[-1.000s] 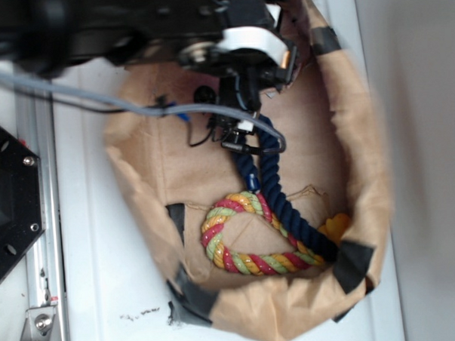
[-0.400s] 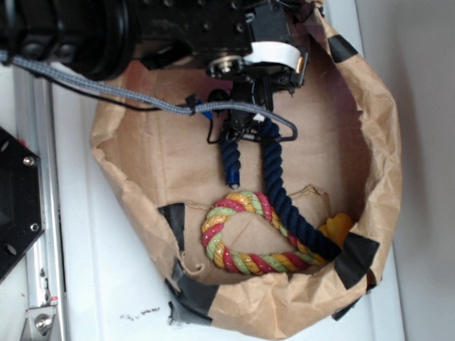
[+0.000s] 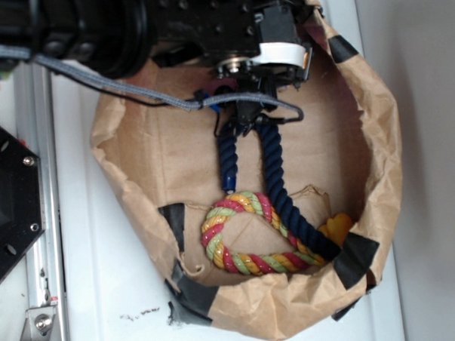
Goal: Grab the silver keys.
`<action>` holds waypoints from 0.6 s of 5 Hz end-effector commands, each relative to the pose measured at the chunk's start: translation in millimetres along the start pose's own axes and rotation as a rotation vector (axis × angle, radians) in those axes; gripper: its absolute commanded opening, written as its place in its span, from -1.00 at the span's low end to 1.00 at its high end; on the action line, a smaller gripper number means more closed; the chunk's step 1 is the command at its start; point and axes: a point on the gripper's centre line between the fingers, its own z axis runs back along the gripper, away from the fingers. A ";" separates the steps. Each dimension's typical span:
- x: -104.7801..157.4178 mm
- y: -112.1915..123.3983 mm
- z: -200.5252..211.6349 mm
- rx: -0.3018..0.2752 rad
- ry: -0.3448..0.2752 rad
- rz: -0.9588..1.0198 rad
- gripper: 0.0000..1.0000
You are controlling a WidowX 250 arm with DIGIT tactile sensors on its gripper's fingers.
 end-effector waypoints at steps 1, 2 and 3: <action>16.5 2.9 15.2 0.037 -0.061 -0.007 -1.00; 16.1 3.0 15.2 0.041 -0.062 -0.005 -1.00; 16.1 3.5 18.0 0.039 -0.058 0.005 -1.00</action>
